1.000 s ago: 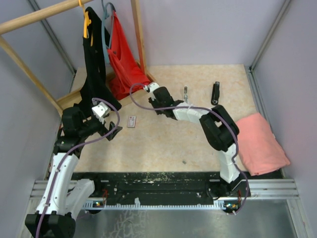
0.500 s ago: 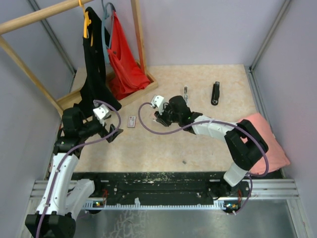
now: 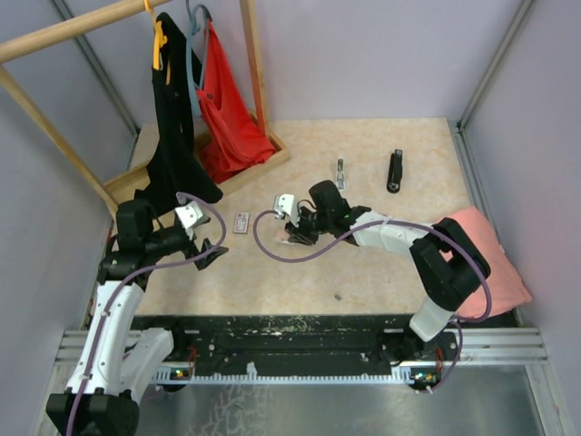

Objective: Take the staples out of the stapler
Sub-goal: Place the stapler at the center of the board.

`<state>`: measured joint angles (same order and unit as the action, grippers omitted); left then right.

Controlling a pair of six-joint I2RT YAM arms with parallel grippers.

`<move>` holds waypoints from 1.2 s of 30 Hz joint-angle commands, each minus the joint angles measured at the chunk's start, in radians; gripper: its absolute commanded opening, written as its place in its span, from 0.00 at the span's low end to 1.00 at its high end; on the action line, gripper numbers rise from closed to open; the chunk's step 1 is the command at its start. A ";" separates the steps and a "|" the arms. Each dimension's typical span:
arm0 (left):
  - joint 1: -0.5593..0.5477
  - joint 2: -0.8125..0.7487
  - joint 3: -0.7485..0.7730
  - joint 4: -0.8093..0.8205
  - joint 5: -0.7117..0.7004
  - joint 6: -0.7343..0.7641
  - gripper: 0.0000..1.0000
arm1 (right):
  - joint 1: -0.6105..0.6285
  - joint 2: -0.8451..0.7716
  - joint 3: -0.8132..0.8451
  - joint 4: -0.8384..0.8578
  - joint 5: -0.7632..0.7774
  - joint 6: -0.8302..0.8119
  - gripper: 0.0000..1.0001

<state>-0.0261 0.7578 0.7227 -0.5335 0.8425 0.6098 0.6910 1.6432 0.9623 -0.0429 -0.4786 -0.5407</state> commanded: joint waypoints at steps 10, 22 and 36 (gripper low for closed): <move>0.008 0.001 0.004 -0.021 0.046 0.039 1.00 | 0.024 0.089 0.031 0.015 -0.031 -0.045 0.00; 0.008 0.005 0.005 -0.024 0.050 0.043 1.00 | 0.028 0.097 0.039 0.008 -0.031 -0.041 0.27; 0.007 0.053 0.030 -0.001 0.110 0.072 1.00 | 0.021 0.020 0.070 -0.043 -0.039 -0.013 0.70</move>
<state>-0.0254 0.7811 0.7227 -0.5591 0.9054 0.6605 0.7071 1.7397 0.9642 -0.0753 -0.4946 -0.5724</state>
